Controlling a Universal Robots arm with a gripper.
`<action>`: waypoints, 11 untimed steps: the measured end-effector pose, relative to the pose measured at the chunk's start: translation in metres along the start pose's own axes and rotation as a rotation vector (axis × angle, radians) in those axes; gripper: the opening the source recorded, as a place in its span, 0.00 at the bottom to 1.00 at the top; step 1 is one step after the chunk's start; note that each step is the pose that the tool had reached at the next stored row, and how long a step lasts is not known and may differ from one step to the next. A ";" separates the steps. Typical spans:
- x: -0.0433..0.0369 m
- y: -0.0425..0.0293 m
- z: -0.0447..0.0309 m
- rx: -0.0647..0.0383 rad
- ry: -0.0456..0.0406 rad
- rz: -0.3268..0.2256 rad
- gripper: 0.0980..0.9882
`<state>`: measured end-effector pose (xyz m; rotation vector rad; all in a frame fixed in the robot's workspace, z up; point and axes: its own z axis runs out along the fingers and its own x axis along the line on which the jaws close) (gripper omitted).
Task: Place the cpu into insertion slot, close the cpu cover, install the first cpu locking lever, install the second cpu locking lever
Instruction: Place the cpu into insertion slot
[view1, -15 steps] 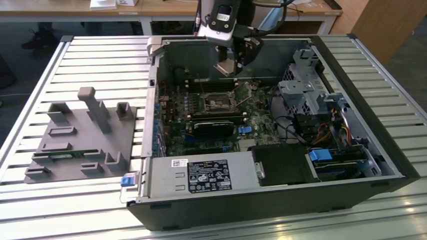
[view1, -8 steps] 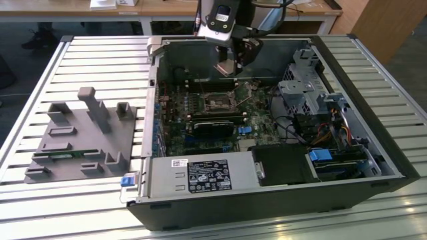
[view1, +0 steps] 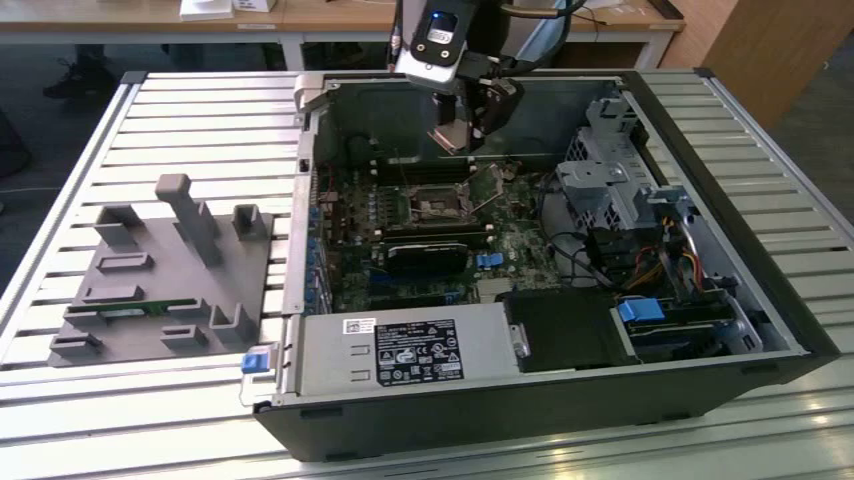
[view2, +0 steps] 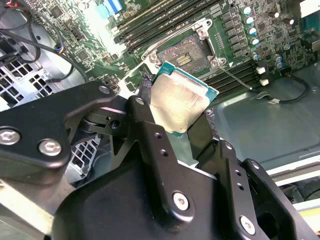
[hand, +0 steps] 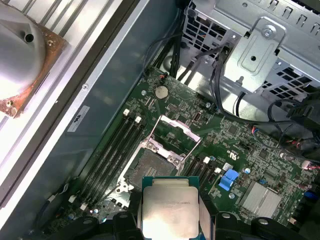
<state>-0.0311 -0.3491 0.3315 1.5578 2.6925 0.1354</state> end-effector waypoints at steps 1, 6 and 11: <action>0.0000 -0.0001 0.0002 0.000 -0.0005 0.005 0.49; 0.0001 -0.0003 0.0009 -0.001 -0.0024 0.027 0.49; 0.0002 -0.0006 0.0014 -0.001 -0.0043 0.048 0.49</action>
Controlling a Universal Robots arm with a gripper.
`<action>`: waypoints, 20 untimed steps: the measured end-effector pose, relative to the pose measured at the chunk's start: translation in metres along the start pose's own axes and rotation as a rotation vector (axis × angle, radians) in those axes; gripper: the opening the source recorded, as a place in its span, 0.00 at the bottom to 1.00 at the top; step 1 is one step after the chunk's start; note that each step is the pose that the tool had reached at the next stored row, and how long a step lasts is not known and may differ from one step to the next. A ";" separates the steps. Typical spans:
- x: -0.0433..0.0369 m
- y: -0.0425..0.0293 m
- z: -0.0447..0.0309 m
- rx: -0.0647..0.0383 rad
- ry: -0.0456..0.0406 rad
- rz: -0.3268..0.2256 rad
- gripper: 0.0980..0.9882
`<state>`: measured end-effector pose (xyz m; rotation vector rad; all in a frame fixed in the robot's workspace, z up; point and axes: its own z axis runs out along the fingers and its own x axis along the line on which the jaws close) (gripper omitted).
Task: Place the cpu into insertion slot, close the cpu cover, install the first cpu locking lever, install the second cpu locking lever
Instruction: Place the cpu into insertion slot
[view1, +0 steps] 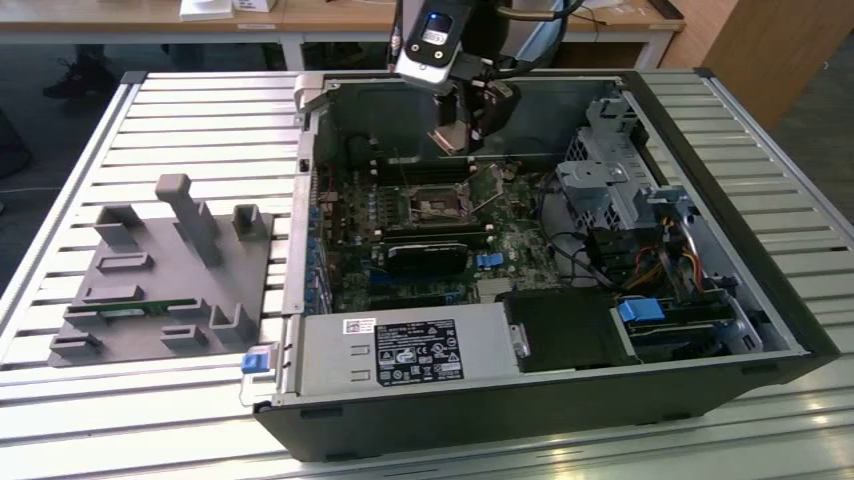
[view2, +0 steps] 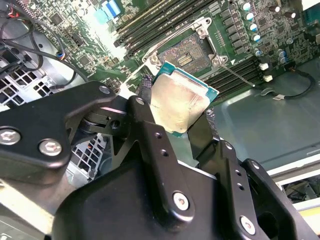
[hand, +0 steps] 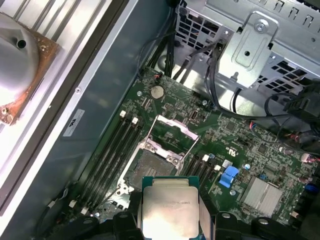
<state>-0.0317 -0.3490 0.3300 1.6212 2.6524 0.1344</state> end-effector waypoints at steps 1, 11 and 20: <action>0.0000 -0.0001 0.0001 0.000 -0.0004 0.004 0.49; 0.0002 -0.0005 0.0012 -0.001 -0.0041 0.046 0.49; 0.0003 -0.0008 0.0021 -0.002 -0.0073 0.082 0.49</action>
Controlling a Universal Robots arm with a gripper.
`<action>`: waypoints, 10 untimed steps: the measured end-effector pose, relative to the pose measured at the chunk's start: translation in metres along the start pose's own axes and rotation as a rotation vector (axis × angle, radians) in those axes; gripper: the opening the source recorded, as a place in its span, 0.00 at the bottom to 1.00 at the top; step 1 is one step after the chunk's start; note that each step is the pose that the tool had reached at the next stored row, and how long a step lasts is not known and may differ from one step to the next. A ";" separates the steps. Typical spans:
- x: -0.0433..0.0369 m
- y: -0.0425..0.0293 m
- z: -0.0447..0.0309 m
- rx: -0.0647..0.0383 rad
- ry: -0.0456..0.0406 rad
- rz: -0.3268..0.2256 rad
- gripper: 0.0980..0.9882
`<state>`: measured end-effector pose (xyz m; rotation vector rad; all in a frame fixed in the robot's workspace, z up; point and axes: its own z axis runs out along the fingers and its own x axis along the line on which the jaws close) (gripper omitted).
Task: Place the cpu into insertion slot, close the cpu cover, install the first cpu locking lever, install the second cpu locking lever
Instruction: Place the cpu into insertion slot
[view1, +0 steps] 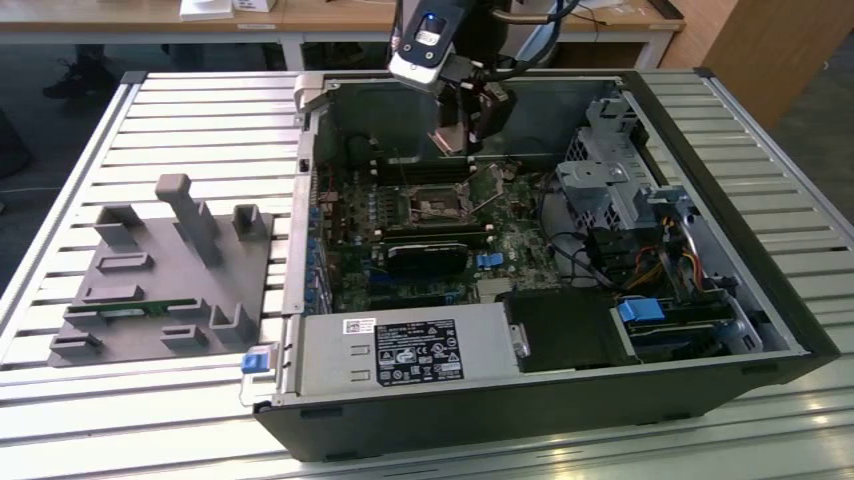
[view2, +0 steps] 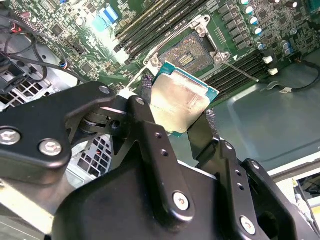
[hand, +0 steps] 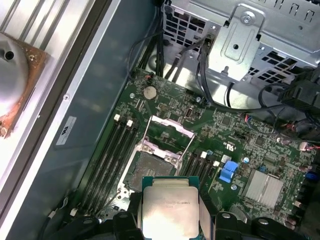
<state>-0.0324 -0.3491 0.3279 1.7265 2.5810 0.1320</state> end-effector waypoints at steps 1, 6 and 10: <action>0.0000 0.0000 0.0001 0.000 -0.0003 0.004 0.49; 0.0000 -0.0002 0.0006 0.000 -0.0020 0.022 0.49; 0.0000 -0.0002 0.0010 -0.001 -0.0031 0.035 0.49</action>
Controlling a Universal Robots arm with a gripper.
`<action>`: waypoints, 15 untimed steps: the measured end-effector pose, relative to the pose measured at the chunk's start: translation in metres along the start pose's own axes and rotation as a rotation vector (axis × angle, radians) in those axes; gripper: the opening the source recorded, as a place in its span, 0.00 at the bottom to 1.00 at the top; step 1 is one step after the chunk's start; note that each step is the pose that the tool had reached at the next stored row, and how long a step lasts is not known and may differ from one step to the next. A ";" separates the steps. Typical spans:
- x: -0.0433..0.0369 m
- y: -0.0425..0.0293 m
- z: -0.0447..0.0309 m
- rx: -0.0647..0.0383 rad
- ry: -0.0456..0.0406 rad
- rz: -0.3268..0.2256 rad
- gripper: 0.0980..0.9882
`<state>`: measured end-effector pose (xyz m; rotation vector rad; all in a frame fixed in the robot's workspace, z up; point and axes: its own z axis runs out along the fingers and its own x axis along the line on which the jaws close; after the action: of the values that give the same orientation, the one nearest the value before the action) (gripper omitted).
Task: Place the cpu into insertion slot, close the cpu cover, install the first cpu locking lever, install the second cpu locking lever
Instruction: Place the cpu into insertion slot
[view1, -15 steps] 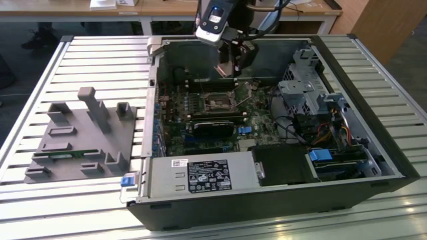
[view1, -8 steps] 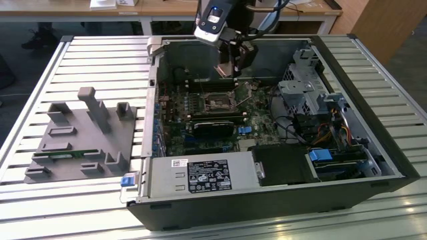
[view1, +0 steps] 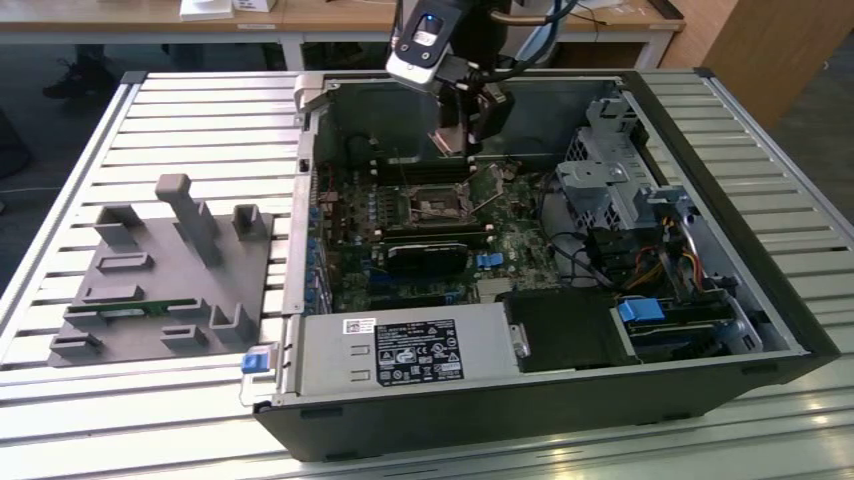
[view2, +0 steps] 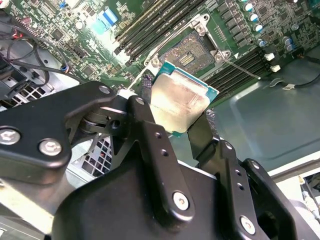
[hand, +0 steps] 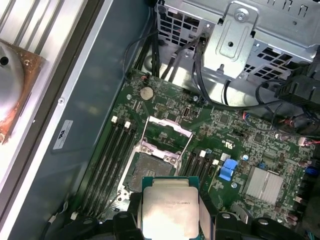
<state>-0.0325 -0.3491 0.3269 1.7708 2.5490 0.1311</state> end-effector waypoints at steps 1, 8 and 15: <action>0.0000 0.0000 0.0001 0.000 -0.0003 0.003 0.49; 0.0000 -0.0001 0.0010 -0.001 -0.0024 0.026 0.49; 0.0001 -0.0005 0.0025 -0.001 -0.0047 0.053 0.49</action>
<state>-0.0328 -0.3490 0.3244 1.8361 2.4997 0.1296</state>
